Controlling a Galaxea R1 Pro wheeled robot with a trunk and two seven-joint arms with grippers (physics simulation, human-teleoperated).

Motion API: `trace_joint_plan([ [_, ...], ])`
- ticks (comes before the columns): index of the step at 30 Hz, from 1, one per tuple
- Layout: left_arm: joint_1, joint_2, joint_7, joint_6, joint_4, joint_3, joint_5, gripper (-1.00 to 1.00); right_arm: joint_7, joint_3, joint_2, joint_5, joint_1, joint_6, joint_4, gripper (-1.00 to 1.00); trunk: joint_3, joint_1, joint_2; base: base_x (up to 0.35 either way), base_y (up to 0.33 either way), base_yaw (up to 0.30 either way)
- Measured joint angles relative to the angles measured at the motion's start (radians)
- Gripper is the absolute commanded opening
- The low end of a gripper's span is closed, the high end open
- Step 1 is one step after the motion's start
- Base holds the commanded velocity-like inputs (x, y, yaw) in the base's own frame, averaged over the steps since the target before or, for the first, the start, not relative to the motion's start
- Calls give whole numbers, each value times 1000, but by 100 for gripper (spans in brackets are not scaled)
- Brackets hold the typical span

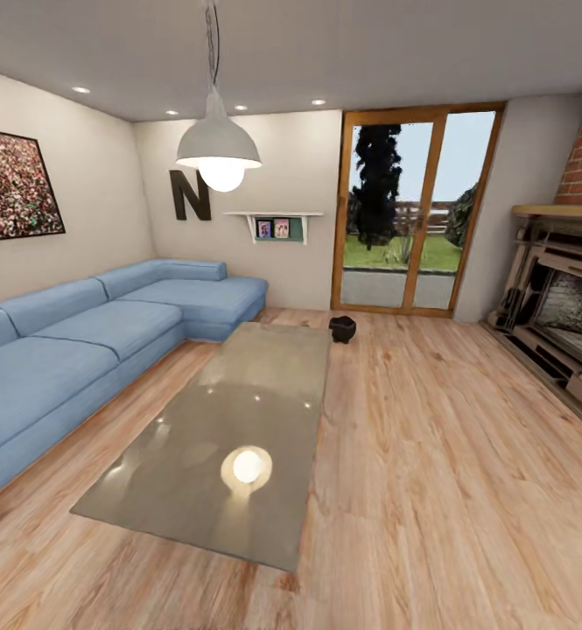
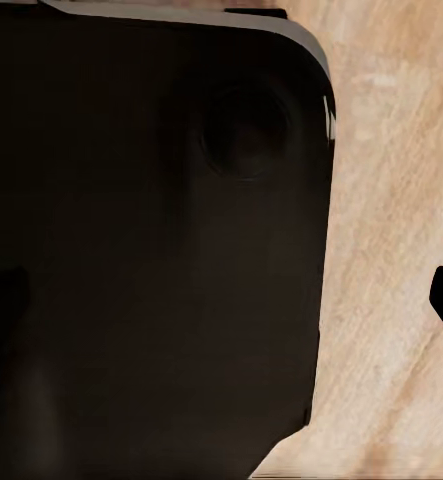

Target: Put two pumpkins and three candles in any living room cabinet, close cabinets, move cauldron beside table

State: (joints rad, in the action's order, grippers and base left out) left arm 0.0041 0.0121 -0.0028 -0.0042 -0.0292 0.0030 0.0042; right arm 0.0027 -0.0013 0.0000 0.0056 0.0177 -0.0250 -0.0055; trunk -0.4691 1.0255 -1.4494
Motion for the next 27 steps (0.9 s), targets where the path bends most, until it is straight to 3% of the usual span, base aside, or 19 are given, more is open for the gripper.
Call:
trace_joint_plan([
  [27,0,0,0,-3,0,-3,0,100,1,0,0,0,0,0,0,100,0,0,0,-19,0,-280],
])
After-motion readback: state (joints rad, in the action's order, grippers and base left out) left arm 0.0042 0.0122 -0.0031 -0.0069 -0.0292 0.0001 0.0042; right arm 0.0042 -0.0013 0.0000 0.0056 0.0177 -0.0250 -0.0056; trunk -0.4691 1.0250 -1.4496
